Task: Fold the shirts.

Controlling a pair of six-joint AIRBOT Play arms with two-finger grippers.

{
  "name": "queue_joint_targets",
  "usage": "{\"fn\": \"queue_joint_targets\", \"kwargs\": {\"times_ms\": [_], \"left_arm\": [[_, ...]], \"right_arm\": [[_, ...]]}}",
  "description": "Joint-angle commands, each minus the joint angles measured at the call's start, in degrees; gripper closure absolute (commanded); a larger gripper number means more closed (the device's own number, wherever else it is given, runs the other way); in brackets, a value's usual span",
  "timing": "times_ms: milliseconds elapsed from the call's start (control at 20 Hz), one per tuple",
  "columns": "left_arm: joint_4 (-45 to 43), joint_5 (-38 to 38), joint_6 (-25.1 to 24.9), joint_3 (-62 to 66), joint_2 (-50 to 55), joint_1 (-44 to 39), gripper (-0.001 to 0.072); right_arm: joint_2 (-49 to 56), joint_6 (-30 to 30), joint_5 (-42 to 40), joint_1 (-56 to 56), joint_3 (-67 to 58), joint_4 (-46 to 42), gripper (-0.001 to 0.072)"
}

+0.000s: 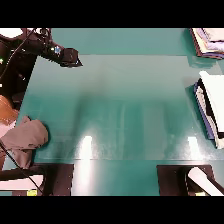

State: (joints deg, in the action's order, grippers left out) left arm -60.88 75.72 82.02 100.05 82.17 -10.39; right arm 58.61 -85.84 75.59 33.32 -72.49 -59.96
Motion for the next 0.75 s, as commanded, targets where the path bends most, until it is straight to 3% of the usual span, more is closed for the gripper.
{"fn": "queue_joint_targets", "kwargs": {"times_ms": [0,100,250,700], "left_arm": [[0.04,0.11,0.50,0.00,-0.02,0.02,0.0684],[0.04,-0.28,0.50,0.00,-0.02,0.02,0.0684],[0.04,-0.31,0.50,0.00,-0.02,0.02,0.0684],[0.04,-0.31,0.50,0.00,-0.04,0.02,0.0684]], "right_arm": [[-0.04,0.61,-3.45,-16.20,-4.13,2.82,0.0091],[-0.02,2.60,-5.73,-24.33,-5.03,2.78,0.0258],[0.02,5.40,-7.28,-33.14,-6.21,2.78,0.0699],[0.07,5.38,-7.48,-37.57,-6.34,2.82,0.0693]]}}
